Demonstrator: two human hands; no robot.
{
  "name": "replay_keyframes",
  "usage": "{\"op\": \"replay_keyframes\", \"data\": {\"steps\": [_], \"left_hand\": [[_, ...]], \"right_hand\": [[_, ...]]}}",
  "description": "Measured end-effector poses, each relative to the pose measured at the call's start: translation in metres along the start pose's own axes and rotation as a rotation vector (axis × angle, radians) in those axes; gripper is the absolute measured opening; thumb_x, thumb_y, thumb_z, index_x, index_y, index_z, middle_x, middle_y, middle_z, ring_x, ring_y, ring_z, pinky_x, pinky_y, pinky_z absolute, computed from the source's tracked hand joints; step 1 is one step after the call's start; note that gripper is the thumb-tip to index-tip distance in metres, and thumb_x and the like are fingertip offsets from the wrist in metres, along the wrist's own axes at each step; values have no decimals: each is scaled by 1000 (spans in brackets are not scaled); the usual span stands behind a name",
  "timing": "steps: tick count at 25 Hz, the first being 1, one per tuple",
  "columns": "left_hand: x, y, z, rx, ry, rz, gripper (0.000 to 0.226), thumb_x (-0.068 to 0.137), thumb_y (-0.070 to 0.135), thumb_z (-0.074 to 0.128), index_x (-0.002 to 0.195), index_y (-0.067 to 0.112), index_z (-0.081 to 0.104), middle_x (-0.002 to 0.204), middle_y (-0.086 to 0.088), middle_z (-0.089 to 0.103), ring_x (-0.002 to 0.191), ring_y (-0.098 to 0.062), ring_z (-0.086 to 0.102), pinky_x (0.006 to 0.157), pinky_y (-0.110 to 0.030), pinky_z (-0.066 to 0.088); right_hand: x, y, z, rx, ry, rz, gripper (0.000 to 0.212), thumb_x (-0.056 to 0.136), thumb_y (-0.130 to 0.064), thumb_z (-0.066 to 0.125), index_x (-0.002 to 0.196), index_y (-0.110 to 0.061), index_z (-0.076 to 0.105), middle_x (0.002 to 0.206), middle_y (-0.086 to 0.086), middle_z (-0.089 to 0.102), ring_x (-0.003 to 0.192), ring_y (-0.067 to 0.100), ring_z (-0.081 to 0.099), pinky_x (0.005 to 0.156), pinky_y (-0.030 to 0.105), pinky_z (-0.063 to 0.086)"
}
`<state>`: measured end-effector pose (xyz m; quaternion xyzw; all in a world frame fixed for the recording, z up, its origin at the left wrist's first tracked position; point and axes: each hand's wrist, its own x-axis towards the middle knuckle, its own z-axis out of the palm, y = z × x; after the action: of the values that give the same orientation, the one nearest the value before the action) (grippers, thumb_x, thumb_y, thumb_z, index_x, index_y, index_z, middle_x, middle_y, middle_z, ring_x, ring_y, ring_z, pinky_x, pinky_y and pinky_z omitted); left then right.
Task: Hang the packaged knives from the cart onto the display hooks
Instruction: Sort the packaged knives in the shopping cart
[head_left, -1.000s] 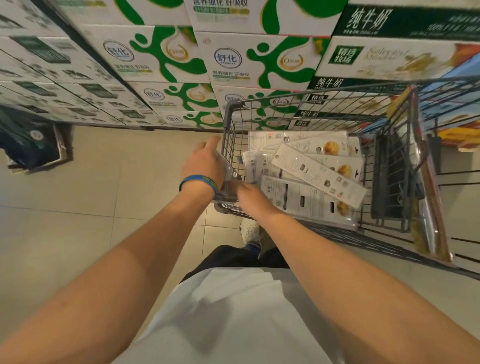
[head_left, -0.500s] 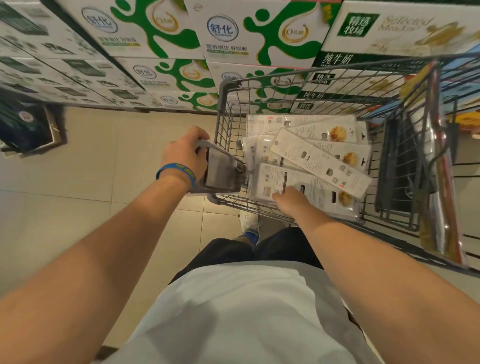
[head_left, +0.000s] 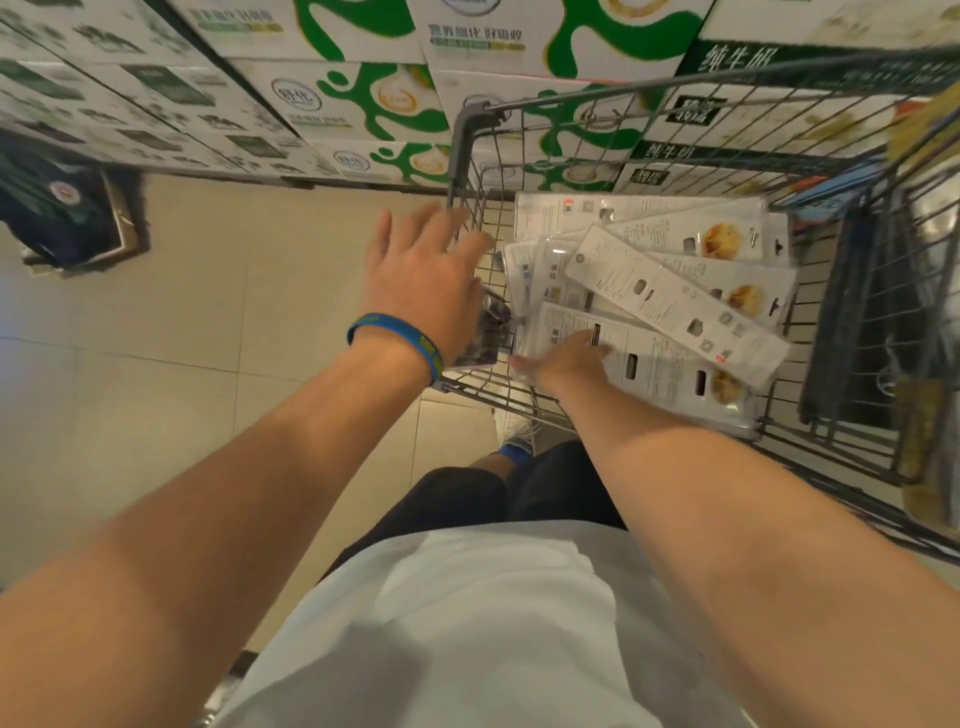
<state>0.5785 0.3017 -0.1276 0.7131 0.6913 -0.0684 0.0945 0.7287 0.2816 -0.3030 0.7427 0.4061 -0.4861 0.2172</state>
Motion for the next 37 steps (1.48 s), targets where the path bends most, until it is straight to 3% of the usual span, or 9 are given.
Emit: {"op": "replay_keyframes", "data": {"steps": [4, 8, 10, 14, 19, 23, 29, 32, 37], "left_hand": [[1, 4, 8, 182, -112, 41, 30, 96, 28, 48, 120, 26, 66, 139, 1, 56, 142, -30, 33, 117, -61, 0], [-5, 4, 11, 283, -161, 64, 29, 95, 29, 52, 118, 25, 68, 141, -2, 55, 145, -34, 26, 117, -61, -1], [-8, 9, 11, 213, -149, 76, 28, 94, 23, 55, 118, 27, 68, 141, 1, 55, 146, -32, 26, 118, -59, 0], [-3, 28, 19, -16, -199, 109, 34, 94, 13, 54, 124, 25, 65, 139, -2, 57, 142, -30, 34, 121, -51, 6], [9, 55, 9, -339, -330, 13, 45, 98, 14, 50, 142, 26, 48, 143, -9, 51, 123, -34, 53, 102, -46, 47], [29, 71, -11, -565, -381, -19, 60, 95, 39, 60, 149, 23, 38, 150, -7, 45, 132, -31, 47, 106, -40, 41], [42, 105, -82, -877, -117, 99, 76, 60, 71, 78, 123, 36, 54, 112, 23, 62, 98, 1, 58, 85, -19, 43], [39, 128, -113, -945, -129, 197, 62, 57, 84, 67, 95, 36, 63, 76, 26, 68, 59, 9, 57, 53, -12, 43], [29, 151, -142, -1008, 62, 235, 69, 53, 80, 71, 72, 15, 59, 58, 12, 50, 54, -7, 46, 52, -25, 38]], "right_hand": [[4, -10, 3, -133, 3, 1, 117, 86, -55, 74, 161, 0, 4, 166, 29, 9, 149, 48, 23, 118, 54, 33], [-15, -11, -17, -195, 105, -190, 51, 95, -41, 66, 132, -5, 59, 129, 17, 62, 120, 36, 57, 93, 42, 51], [-42, -4, -37, -267, 266, -279, 30, 100, -32, 61, 116, -8, 67, 114, 12, 69, 104, 30, 66, 71, 34, 46], [-88, 33, -91, -320, 707, -345, 27, 105, -28, 52, 104, -12, 74, 96, 9, 74, 87, 28, 69, 64, 32, 36], [-139, 70, -177, 345, 855, -406, 35, 102, -48, 53, 87, -20, 68, 76, -4, 61, 70, 18, 57, 62, 37, 44], [-174, 78, -221, 1073, 704, -561, 18, 100, -33, 65, 92, -18, 72, 76, -12, 73, 72, -4, 68, 67, 18, 53], [-237, 81, -295, 1673, 470, -740, 33, 97, -45, 65, 105, -14, 73, 96, 5, 80, 87, 22, 78, 73, 38, 63], [-262, 89, -327, 1837, 337, -841, 45, 98, -52, 59, 118, -13, 69, 107, 7, 79, 94, 21, 77, 71, 36, 63], [-282, 123, -351, 1862, 310, -783, 45, 102, -46, 55, 132, -13, 62, 119, 8, 75, 109, 23, 72, 80, 38, 61]]}}
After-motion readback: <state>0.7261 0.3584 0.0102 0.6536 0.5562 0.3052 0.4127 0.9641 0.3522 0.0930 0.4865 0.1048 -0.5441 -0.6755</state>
